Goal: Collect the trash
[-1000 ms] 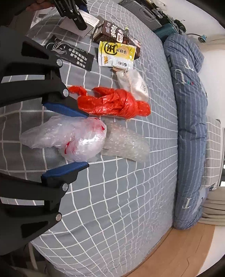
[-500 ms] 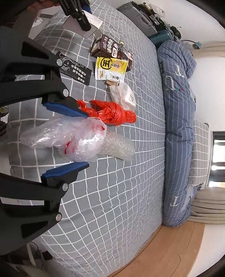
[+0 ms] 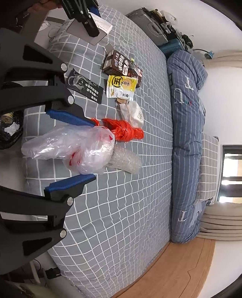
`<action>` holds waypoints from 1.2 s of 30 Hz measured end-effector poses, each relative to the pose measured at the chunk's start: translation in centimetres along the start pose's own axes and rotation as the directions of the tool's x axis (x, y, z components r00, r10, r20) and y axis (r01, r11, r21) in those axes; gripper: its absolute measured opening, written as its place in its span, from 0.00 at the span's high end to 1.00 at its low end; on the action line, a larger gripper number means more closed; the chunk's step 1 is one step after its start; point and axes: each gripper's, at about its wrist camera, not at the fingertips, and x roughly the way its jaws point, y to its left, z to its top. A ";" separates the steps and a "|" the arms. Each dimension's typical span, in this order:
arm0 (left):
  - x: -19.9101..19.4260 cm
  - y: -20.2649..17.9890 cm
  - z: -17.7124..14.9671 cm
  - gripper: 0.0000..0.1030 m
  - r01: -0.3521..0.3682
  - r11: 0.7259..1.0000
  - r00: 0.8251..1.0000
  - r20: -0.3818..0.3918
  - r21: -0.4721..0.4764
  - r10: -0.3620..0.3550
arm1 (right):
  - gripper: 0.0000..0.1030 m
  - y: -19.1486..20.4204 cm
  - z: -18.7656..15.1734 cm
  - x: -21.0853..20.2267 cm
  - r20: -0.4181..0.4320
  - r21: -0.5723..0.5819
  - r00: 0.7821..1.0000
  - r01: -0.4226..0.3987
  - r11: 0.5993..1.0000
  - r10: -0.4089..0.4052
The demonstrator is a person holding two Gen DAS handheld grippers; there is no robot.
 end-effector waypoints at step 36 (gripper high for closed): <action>-5.2 -1.1 -8.3 0.33 -0.006 0.999 0.999 -0.046 -0.036 0.004 | 0.52 3.8 -6.8 -6.6 -0.028 -0.004 0.998 -0.064 0.998 0.064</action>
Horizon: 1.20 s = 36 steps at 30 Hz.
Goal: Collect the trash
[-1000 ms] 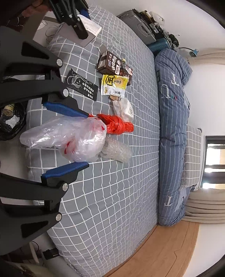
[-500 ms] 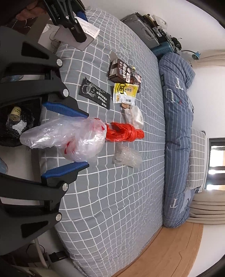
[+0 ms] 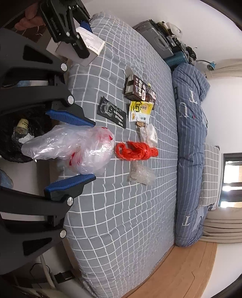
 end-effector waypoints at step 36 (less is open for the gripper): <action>9.8 1.0 -10.4 0.33 0.002 1.000 0.963 -0.268 -0.011 -0.005 | 0.52 2.4 -12.4 9.7 -0.325 -0.039 0.946 -0.007 0.999 -0.006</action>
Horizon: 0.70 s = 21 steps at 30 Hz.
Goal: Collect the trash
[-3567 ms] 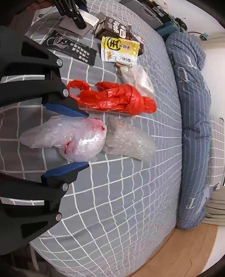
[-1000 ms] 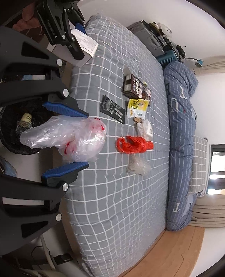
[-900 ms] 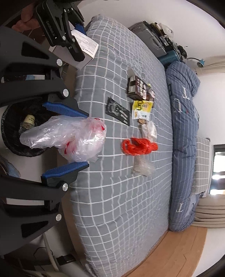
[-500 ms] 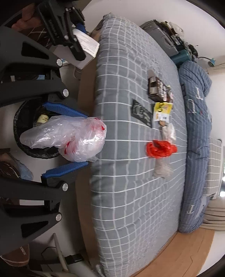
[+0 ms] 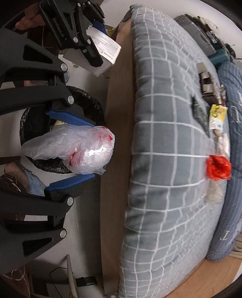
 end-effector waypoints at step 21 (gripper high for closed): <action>5.2 -3.8 -0.3 0.09 -0.011 0.997 0.998 -0.056 0.073 0.016 | 0.52 -5.1 -1.6 2.8 -0.038 0.053 0.997 0.075 0.996 -0.073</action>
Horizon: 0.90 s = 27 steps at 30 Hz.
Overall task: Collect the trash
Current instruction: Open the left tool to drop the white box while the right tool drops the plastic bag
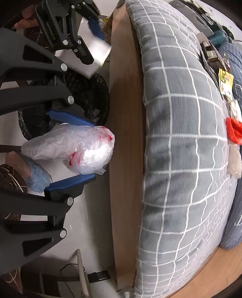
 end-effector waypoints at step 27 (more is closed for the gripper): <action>-3.7 9.7 -1.2 0.06 -0.058 0.988 0.996 0.053 -0.145 0.066 | 0.41 10.6 1.3 0.7 -0.014 -0.136 0.996 -0.085 0.987 0.084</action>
